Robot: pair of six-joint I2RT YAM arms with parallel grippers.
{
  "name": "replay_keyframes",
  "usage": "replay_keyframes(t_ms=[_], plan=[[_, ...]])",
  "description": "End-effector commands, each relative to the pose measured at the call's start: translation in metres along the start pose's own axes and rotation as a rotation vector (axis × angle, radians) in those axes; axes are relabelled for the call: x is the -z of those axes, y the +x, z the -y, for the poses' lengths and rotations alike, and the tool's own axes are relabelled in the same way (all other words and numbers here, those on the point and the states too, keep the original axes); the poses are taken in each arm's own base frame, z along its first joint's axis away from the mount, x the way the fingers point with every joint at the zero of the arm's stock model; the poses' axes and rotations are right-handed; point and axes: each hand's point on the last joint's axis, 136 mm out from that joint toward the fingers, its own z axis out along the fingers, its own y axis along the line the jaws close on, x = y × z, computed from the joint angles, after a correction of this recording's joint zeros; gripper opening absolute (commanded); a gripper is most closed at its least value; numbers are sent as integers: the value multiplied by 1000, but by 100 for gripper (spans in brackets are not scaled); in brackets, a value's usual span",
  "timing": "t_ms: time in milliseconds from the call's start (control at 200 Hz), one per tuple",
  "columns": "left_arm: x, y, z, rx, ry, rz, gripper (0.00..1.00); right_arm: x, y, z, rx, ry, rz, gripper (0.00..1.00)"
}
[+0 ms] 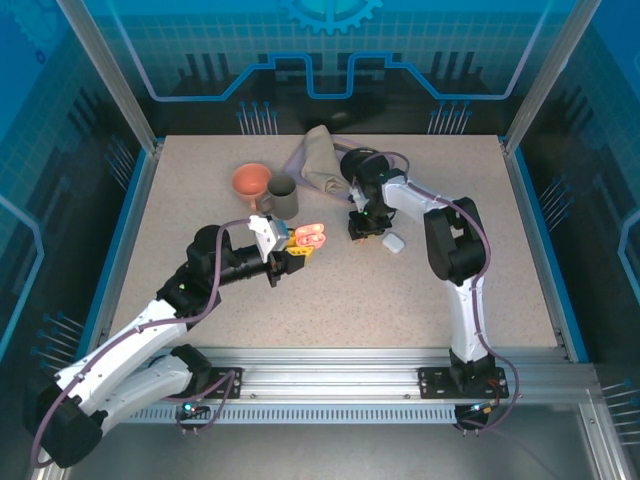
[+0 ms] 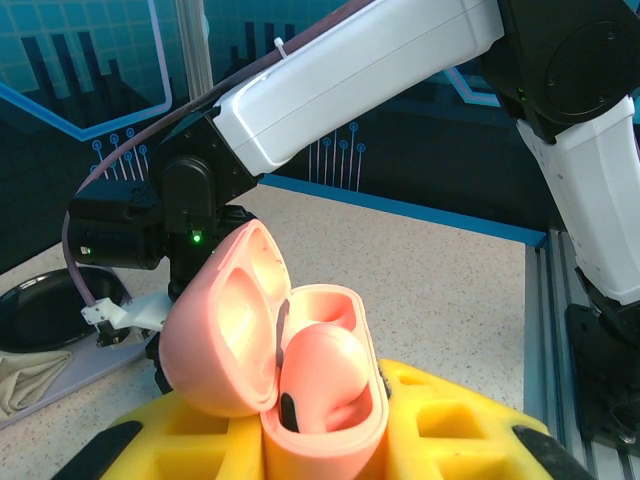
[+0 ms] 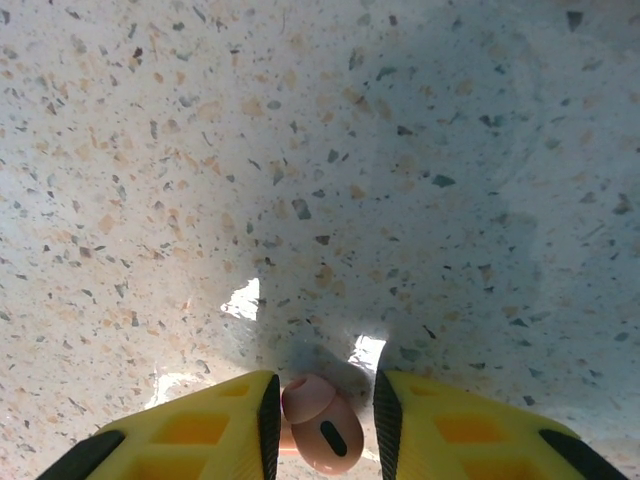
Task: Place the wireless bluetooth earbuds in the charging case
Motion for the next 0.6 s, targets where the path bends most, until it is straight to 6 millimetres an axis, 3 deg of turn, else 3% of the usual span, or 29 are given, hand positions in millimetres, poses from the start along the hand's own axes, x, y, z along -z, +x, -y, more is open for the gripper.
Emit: replay_keyframes(t_ms=[0,595], plan=[[3,-10,-1,-37,-12,23,0,-10,22,-8,24,21,-90,34],[2,-10,-1,-43,-14,16,0,-15,31,-11,32,53,-121,27]])
